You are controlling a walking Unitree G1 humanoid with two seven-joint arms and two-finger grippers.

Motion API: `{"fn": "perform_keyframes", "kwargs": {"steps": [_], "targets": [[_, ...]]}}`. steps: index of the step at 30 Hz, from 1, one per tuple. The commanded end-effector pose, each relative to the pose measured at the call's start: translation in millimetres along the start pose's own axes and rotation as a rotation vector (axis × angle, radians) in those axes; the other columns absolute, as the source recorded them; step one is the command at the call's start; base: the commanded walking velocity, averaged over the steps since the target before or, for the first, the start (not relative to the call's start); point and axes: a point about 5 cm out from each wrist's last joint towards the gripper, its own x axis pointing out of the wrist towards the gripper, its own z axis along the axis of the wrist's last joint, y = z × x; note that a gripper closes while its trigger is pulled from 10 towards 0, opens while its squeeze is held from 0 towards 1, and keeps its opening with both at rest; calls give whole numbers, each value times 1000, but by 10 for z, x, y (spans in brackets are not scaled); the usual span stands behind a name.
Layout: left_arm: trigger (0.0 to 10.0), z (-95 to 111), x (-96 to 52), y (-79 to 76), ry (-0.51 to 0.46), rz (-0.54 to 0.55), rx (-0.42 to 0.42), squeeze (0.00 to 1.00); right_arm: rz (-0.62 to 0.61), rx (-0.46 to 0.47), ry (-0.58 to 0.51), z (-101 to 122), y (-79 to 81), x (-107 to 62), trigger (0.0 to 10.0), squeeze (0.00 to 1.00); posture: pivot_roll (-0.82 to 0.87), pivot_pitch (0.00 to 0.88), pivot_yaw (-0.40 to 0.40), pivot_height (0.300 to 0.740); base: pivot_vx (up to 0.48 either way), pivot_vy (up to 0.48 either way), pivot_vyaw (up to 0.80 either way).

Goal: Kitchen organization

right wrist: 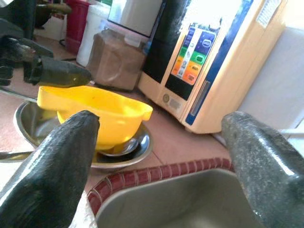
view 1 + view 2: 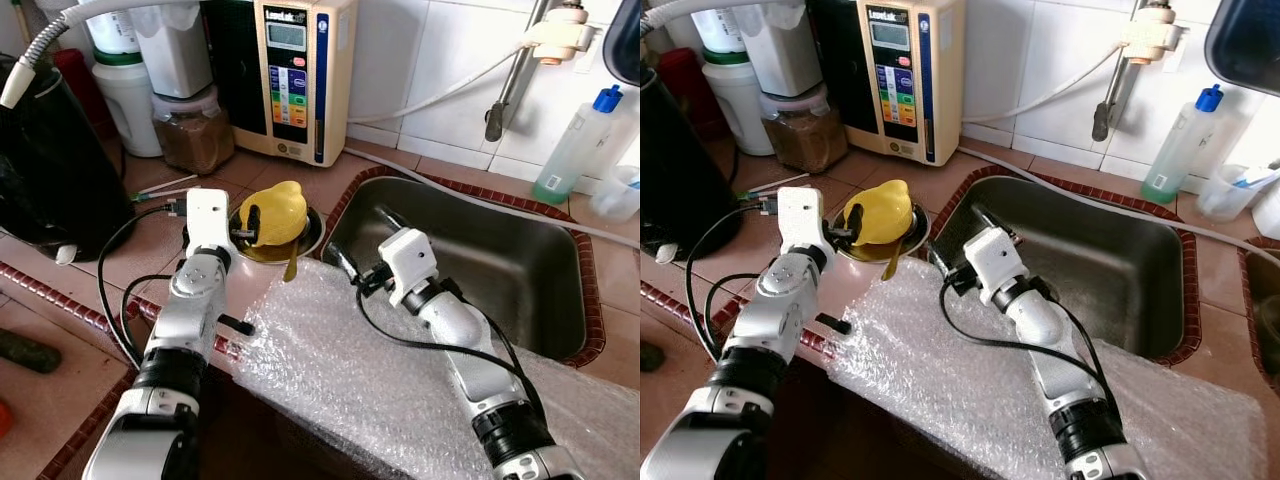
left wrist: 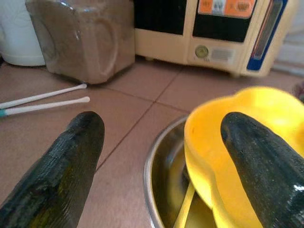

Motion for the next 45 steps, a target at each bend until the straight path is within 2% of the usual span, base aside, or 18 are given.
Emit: {"fn": "perform_keyframes", "kwargs": {"steps": [1, 10, 17, 19, 25, 26, 27, 29, 30, 31, 36, 41, 45], "targets": [[10000, 17, 33, 14, 22, 2, -13, 0, 15, -7, -4, 32, 11, -12, 10000, 0, 27, 0, 19, 740, 0, 0, 0], [10000, 129, 78, 8, 1, 1, -28, 0, 14, -7, -6, 64, 23, -2, 10000, 0, 31, 0, 19, 740, 0, 0, 0], [10000, 138, 99, -115, 34, -84, -24, 0, 31, -4, -42, 176, 39, 27, 10000, 0, 30, 0, 17, 740, 0, 0, 0], [10000, 128, 92, -174, 35, -109, 5, 0, 32, -8, -34, 167, 40, 23, 10000, 0, 29, 0, 19, 740, 0, 0, 0], [9843, 38, 78, -244, 96, -121, -20, 0, 46, -16, -18, 153, 71, 10, 10000, 0, 27, 0, 21, 740, 0, 0, 0], [5373, 35, 69, -278, 97, -145, -4, 0, 56, -21, -14, 152, 88, 9, 10000, 0, 27, 0, 21, 740, 0, 0, 0], [5373, 37, 66, -288, 93, -152, 6, 0, 59, -22, -12, 151, 93, 8, 10000, 0, 27, 0, 21, 740, 0, 0, 0], [3412, 33, 65, -298, 102, -153, -6, 0, 64, -27, -9, 146, 103, 8, 10000, 0, 28, 0, 21, 740, 0, 0, 0], [353, 28, 65, -303, 110, -154, -19, 0, 67, -29, -7, 144, 106, 8, 10000, 0, 28, 0, 21, 740, 0, 0, 0], [0, 12, 63, -308, 133, -154, -45, 0, 70, -31, -6, 143, 111, 11, 10000, 0, 28, 0, 22, 740, 0, 0, 0], [0, -3, 62, -299, 161, -156, -74, 0, 72, -38, -1, 138, 111, 19, 10000, 0, 30, 0, 22, 740, 0, 0, 0], [0, -45, 60, -235, 215, -123, -137, 0, 81, -53, 5, 130, 121, 23, 10000, 0, 33, 0, 23, 740, 0, 0, 0], [0, -54, 58, -200, 229, -106, -144, 0, 80, -52, 3, 132, 122, 33, 10000, 0, 34, 0, 23, 740, 0, 0, 0]]}}
